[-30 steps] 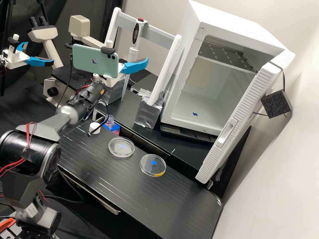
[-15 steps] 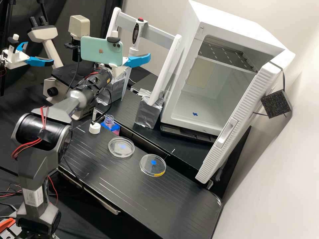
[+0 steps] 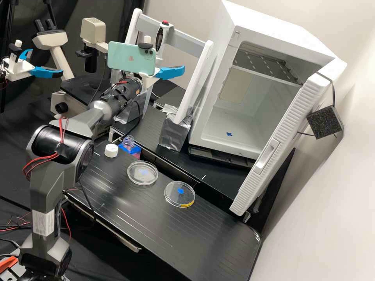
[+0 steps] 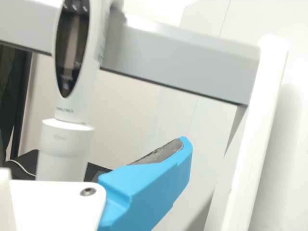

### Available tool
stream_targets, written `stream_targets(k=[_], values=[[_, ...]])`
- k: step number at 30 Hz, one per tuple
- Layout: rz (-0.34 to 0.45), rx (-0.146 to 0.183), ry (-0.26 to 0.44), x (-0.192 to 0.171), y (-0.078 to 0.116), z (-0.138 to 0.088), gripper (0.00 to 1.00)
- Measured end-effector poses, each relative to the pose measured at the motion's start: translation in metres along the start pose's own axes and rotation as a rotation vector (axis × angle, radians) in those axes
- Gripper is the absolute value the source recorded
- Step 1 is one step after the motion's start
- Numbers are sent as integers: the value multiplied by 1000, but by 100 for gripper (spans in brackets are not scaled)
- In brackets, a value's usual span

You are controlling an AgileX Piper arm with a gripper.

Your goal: Use the pipette

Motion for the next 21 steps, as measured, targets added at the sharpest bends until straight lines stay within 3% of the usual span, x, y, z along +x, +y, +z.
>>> stream_targets(k=[13, 21], values=[[5, 28, 10, -7, 6, 2, 0], [4, 16, 11, -10, 5, 3, 0]])
